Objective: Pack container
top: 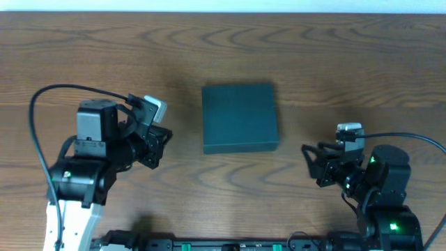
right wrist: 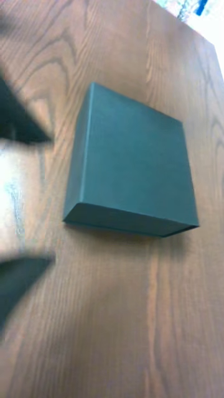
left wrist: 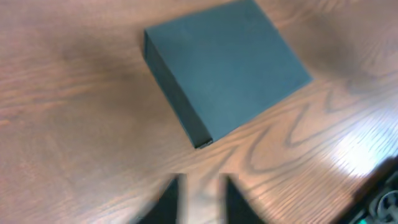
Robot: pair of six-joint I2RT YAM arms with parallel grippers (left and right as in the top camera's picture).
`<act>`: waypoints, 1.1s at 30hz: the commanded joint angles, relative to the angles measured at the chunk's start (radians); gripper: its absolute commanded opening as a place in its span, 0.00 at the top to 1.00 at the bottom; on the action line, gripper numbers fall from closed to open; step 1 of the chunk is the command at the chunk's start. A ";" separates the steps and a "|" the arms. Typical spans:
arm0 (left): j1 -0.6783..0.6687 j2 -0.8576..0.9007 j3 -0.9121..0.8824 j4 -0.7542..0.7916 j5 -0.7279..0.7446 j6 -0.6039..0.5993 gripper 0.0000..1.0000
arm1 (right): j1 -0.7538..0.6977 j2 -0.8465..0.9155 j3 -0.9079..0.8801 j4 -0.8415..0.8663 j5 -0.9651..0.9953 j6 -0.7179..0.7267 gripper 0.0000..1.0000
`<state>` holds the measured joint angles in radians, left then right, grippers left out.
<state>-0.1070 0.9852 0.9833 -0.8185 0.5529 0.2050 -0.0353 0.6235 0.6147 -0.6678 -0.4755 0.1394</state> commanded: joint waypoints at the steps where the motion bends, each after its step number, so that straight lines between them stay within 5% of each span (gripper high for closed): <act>1: 0.003 0.012 -0.008 0.009 0.009 -0.019 0.05 | -0.007 -0.002 0.010 -0.015 0.001 -0.021 0.01; 8: 0.002 0.037 -0.008 0.007 0.020 -0.127 0.05 | -0.007 -0.002 0.010 -0.025 0.001 -0.021 0.01; 28: -0.019 0.026 -0.008 -0.112 0.013 -0.127 0.05 | -0.007 -0.002 0.010 -0.025 0.001 -0.021 0.01; 33: -0.021 -0.071 -0.030 0.057 -0.060 -0.128 0.05 | -0.007 -0.002 0.010 -0.025 0.001 -0.021 0.01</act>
<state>-0.1253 0.9813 0.9691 -0.8078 0.5354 0.0776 -0.0353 0.6235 0.6147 -0.6918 -0.4747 0.1287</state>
